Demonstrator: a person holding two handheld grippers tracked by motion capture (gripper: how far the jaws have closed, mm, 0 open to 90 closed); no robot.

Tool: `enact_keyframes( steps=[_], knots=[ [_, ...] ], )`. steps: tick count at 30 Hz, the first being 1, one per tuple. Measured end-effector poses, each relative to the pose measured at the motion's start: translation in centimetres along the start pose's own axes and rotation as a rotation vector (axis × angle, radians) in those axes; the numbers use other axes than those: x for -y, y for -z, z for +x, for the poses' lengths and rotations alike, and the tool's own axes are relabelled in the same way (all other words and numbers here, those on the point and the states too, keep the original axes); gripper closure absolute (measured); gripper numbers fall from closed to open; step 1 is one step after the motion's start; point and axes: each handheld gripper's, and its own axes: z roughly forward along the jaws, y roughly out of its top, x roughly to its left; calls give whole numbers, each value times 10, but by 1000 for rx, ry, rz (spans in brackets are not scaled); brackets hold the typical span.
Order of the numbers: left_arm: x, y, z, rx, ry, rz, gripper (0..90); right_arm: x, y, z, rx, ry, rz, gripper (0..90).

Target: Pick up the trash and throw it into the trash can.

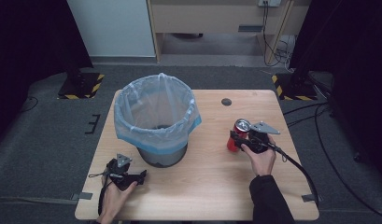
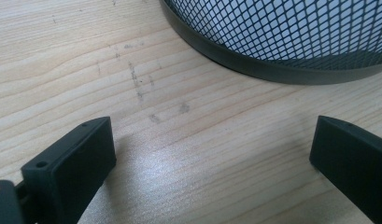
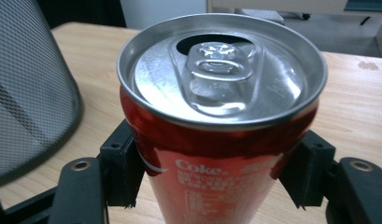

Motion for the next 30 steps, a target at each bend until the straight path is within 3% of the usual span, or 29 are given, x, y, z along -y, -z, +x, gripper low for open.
enact_keyframes(
  steps=[11,30],
  knots=[
    [0,0,0,0,0,0,0,-13,23,1,-67,-55,-80,332],
    [0,0,0,0,0,0,0,-67,59,18,-162,-52,-228,333]
  ],
)
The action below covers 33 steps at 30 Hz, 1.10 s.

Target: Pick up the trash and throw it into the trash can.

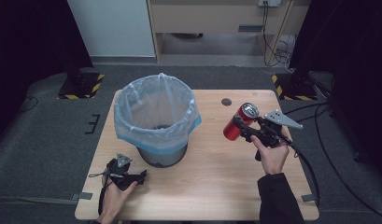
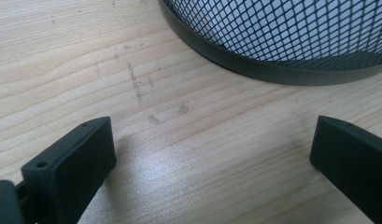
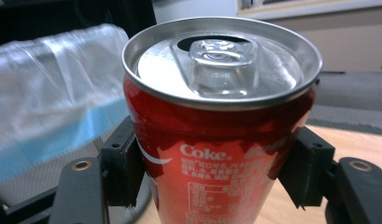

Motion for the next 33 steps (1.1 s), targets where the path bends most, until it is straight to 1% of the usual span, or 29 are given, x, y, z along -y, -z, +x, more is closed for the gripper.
enact_keyframes(
  steps=[3,5,7,12,14,17,23,26,31,33],
  knots=[
    [0,0,0,0,0,0,0,-9,1,3,-4,2,-20,333],
    [0,0,0,0,0,0,0,-16,2,6,-17,1,-38,333],
    [0,0,0,0,0,0,0,-17,3,7,-18,-1,-41,333],
    [0,0,0,0,0,0,0,-30,3,13,-25,7,-60,334],
    [0,0,0,0,-1,0,0,-36,3,16,-31,1,-75,335],
    [0,0,0,0,0,0,0,-45,2,19,-34,12,-87,336],
    [0,0,0,0,-1,0,0,-62,0,30,-52,29,-115,336],
    [0,0,0,0,-1,0,0,-70,-3,36,-65,30,-136,336],
    [0,0,0,0,-1,0,0,-81,-8,46,-86,33,-153,336],
    [0,0,0,0,-1,0,0,-86,-9,49,-97,24,-163,337]
  ],
)
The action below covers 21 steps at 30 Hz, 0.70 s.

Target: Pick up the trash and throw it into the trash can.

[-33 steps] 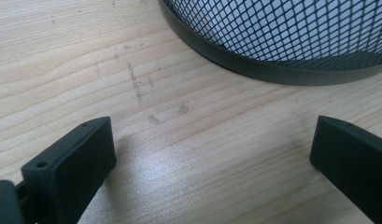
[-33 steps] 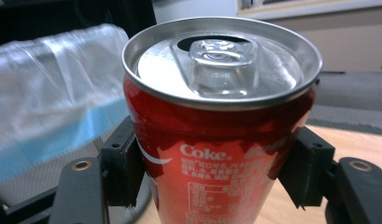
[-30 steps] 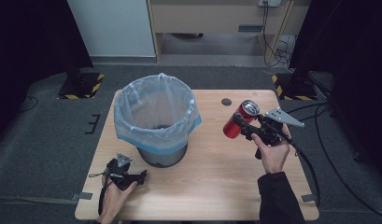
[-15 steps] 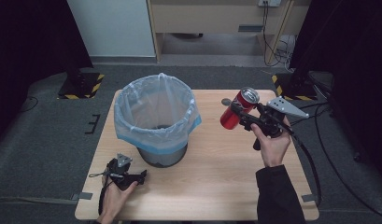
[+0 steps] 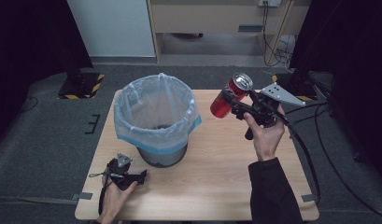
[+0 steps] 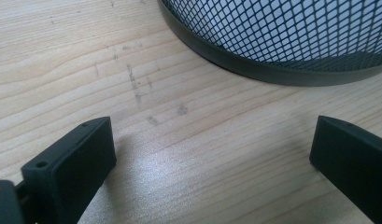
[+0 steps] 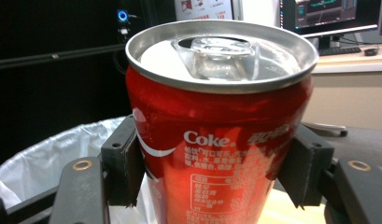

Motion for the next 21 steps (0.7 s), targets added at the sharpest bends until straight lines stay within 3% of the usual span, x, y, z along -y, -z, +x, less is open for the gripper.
enact_keyframes(
  steps=[6,21],
  knots=[
    [0,0,0,0,0,0,0,-8,-4,2,-11,-24,-27,336],
    [0,0,0,2,-1,-1,0,-16,-17,14,-52,-7,-42,337]
  ],
)
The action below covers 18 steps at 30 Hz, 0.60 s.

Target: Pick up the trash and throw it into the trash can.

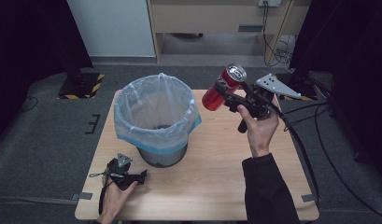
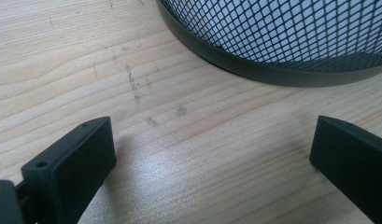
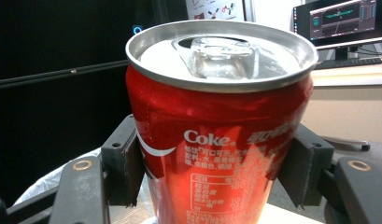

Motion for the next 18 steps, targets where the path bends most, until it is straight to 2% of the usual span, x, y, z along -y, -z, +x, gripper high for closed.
enact_keyframes(
  steps=[11,15,18],
  knots=[
    [-1,-1,0,2,-1,1,0,0,-22,12,-41,0,4,336],
    [-1,-1,0,2,-2,1,0,2,-34,20,-62,-3,6,337],
    [-1,-1,0,3,-3,1,0,2,-44,28,-72,12,22,336]
  ],
)
